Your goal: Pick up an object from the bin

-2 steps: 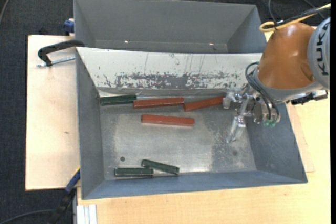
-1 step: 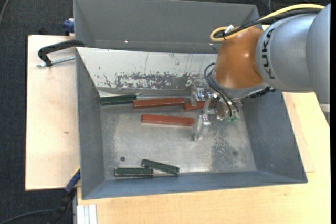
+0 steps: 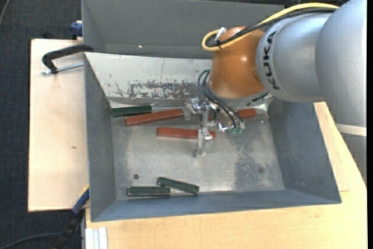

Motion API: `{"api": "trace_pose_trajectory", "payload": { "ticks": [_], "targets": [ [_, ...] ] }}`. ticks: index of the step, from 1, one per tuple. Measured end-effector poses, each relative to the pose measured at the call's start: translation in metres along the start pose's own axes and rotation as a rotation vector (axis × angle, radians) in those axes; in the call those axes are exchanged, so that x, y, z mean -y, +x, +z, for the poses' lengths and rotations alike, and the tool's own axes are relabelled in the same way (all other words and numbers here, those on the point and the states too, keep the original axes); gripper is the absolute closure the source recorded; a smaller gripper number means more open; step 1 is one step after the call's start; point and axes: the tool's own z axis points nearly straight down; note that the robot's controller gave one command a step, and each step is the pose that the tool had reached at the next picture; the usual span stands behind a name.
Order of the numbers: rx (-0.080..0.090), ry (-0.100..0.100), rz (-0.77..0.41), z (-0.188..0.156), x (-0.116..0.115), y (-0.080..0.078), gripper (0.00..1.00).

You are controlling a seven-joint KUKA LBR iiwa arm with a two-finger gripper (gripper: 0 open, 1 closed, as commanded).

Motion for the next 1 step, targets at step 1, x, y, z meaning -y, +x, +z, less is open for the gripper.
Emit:
{"api": "trace_pose_trajectory", "payload": {
  "ticks": [1],
  "targets": [
    [-0.002,0.002,0.003,0.0003,0.0023,0.0006,1.0]
  ]
}}
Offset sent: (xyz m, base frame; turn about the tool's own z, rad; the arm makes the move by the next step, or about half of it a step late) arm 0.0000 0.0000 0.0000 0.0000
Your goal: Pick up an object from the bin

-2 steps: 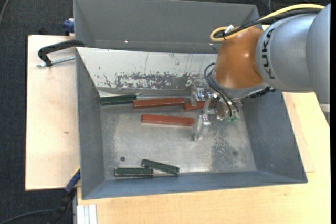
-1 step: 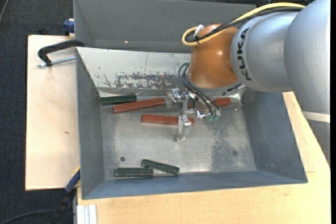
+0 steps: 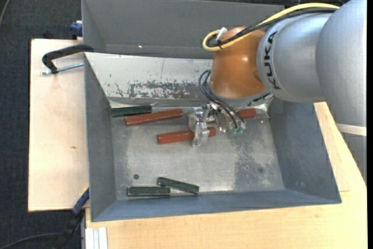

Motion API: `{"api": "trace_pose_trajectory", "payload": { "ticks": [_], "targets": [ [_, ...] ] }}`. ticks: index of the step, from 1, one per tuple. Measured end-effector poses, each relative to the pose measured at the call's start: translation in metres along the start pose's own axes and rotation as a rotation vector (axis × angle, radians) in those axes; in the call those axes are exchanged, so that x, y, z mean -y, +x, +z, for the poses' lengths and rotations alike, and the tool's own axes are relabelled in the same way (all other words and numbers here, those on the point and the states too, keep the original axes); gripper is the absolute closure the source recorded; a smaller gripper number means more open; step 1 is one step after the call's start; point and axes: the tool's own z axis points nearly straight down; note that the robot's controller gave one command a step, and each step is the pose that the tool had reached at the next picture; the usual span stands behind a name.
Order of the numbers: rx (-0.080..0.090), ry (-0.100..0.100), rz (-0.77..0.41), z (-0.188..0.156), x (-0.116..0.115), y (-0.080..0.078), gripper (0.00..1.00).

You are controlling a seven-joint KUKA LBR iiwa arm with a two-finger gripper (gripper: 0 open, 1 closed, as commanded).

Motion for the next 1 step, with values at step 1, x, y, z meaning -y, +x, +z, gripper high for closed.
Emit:
{"api": "trace_pose_trajectory", "payload": {
  "ticks": [1],
  "targets": [
    [0.0,0.0,0.0,-0.0002,0.0,-0.0001,0.0]
  ]
}}
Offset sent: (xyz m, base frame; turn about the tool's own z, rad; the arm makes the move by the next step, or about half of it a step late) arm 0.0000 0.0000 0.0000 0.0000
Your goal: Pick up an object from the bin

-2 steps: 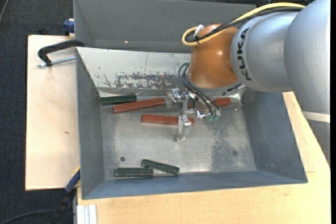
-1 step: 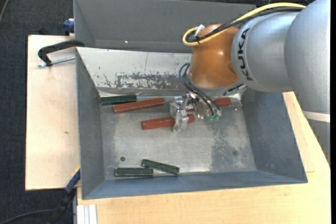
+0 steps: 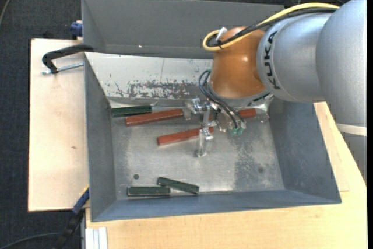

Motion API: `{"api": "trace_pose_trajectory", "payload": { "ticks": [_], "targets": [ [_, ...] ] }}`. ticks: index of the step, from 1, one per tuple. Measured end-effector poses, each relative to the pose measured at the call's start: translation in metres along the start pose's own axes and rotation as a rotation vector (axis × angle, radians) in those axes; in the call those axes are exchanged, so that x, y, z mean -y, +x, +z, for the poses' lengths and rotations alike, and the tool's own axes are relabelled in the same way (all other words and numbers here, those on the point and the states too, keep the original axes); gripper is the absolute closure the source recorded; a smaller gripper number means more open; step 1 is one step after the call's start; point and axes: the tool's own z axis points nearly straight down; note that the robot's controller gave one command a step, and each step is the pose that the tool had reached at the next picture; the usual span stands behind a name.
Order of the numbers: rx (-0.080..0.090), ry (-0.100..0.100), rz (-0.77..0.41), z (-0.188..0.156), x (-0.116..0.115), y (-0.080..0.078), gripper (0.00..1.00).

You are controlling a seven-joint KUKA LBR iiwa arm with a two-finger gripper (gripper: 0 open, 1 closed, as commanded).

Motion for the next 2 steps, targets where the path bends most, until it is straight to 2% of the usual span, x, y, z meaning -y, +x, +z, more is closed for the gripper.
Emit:
{"api": "trace_pose_trajectory", "payload": {
  "ticks": [1,2],
  "targets": [
    [-0.001,0.0,0.0,0.0,0.0,0.0,1.0],
    [0.009,0.003,-0.077,-0.155,0.019,0.001,1.0]
  ]
}}
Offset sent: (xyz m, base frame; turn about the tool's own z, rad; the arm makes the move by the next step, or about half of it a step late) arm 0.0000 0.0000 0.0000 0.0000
